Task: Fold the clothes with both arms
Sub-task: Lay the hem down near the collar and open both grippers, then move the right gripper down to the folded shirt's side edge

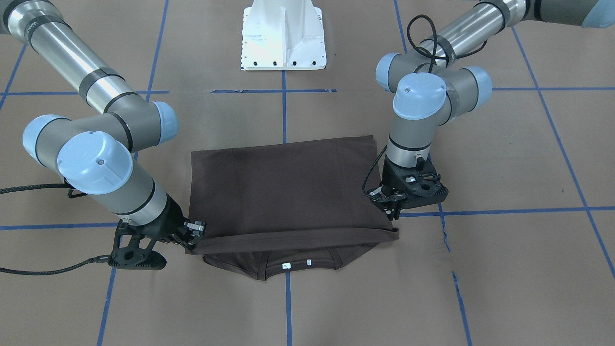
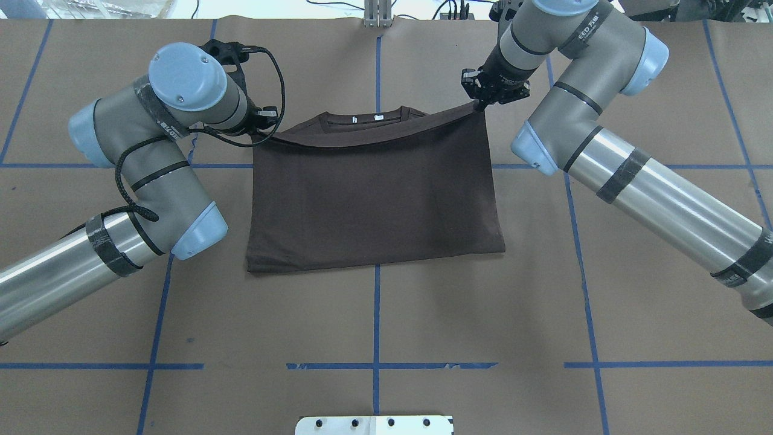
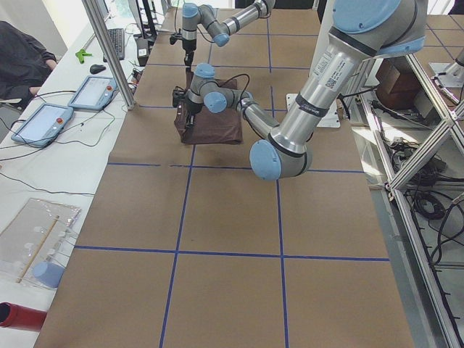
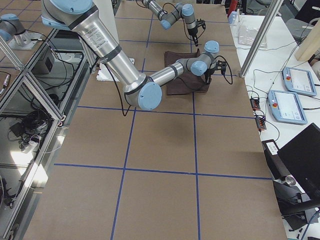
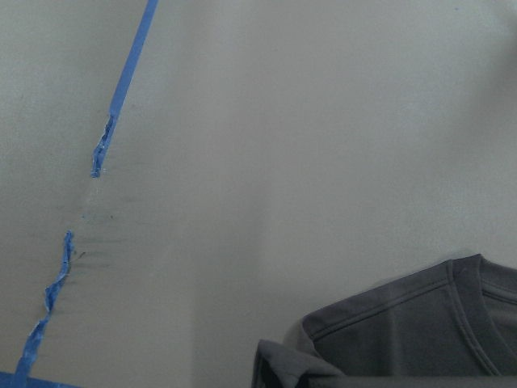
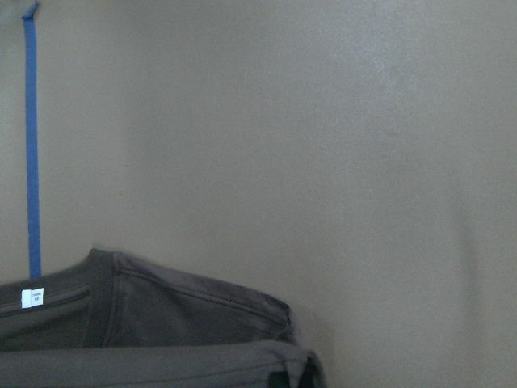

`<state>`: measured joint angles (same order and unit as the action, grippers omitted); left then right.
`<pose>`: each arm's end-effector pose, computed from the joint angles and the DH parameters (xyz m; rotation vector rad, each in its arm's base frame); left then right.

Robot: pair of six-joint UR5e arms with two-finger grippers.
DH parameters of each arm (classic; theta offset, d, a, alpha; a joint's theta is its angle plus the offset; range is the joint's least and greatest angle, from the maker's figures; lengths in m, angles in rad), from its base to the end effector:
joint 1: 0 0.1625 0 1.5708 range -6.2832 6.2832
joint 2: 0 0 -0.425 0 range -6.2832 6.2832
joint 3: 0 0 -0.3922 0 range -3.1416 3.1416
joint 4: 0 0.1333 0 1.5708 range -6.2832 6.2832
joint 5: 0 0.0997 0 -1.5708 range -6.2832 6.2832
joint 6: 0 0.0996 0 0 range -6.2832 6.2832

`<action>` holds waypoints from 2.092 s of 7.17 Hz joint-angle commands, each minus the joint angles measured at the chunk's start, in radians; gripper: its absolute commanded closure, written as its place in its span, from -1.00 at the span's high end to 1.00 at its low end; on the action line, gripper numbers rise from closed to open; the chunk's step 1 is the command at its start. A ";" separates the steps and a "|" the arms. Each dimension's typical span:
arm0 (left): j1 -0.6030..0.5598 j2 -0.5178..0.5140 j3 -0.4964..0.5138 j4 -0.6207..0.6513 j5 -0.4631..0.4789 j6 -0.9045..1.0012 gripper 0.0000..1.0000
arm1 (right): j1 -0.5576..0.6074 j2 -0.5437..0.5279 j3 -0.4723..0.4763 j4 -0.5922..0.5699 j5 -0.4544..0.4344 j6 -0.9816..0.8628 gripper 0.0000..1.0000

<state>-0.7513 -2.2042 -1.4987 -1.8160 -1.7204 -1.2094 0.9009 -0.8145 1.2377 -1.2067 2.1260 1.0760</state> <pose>0.4480 -0.5805 0.2925 0.3063 0.7613 -0.3076 -0.4207 -0.6613 0.2997 0.0895 -0.9243 0.1581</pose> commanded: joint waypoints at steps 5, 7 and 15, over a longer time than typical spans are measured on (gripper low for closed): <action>0.001 -0.008 -0.049 0.007 -0.005 0.040 1.00 | -0.101 -0.260 0.327 0.024 -0.009 0.088 1.00; 0.003 0.001 -0.098 0.014 -0.005 0.036 1.00 | -0.199 -0.385 0.445 0.022 -0.050 0.185 1.00; 0.003 0.001 -0.098 0.014 -0.004 0.039 1.00 | -0.293 -0.393 0.419 0.016 -0.101 0.176 -0.66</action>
<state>-0.7485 -2.2026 -1.5966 -1.8024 -1.7242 -1.1703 0.6079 -1.2060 1.6571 -1.1903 2.0197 1.2610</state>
